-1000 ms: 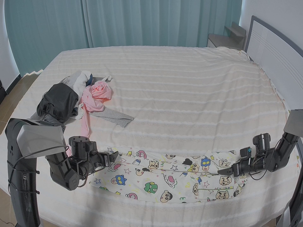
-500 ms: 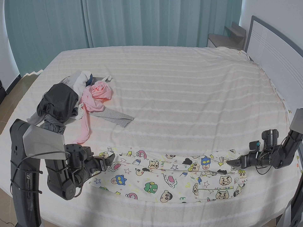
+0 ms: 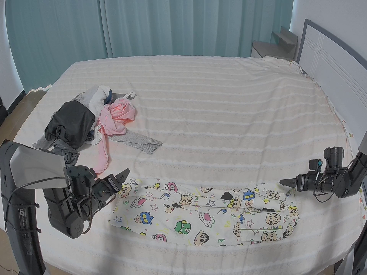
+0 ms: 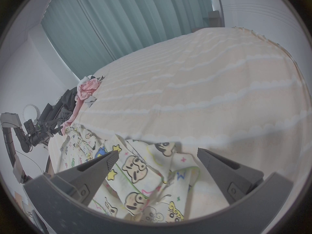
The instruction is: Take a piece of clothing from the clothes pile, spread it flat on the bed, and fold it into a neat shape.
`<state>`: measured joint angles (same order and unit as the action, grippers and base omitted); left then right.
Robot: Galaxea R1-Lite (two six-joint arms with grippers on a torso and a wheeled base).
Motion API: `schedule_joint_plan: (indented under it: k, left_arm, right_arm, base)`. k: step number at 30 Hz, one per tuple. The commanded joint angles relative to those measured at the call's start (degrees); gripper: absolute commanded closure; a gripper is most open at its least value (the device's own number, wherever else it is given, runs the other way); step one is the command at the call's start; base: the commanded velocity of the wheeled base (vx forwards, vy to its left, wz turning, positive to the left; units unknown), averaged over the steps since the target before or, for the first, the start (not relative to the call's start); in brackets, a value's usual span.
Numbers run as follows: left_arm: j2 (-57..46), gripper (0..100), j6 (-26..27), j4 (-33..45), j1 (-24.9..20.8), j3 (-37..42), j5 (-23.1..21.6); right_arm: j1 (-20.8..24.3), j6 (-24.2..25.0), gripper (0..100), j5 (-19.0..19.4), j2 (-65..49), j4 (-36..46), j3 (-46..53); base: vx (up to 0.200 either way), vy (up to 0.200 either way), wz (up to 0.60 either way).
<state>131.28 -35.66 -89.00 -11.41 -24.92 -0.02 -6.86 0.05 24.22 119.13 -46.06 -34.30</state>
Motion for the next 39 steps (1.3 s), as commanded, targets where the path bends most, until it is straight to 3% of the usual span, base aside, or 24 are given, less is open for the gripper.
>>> schedule_joint_plan:
  k: [1,9,18,30,39]
  left_arm:
    - [-4.37,0,-8.55,-1.00,1.65,3.56,-2.96]
    - [-3.66,0,-11.19,-1.00,1.74,6.02,-5.42]
    - [-1.73,0,-11.10,-1.00,2.18,6.64,-5.51]
    - [-1.20,0,-11.10,-1.00,2.09,6.72,-5.51]
    - [-0.76,0,-11.01,-1.00,2.18,6.72,-5.51]
  right_arm:
    - [4.93,-0.84,0,-0.05,-0.83,0.62,-0.50]
    - [9.32,-8.84,0,-4.01,4.10,6.33,-4.28]
    - [9.94,-9.19,0,-4.27,5.33,12.57,-8.94]
    - [12.75,-9.28,0,-4.10,-0.03,12.66,-6.56]
    - [13.89,-9.01,0,-4.18,4.98,12.57,-7.88]
  base:
    - [0.000,0.000,0.00]
    - [0.000,0.000,0.00]
    - [0.000,0.000,0.00]
    - [0.000,0.000,0.00]
    - [0.000,0.000,0.00]
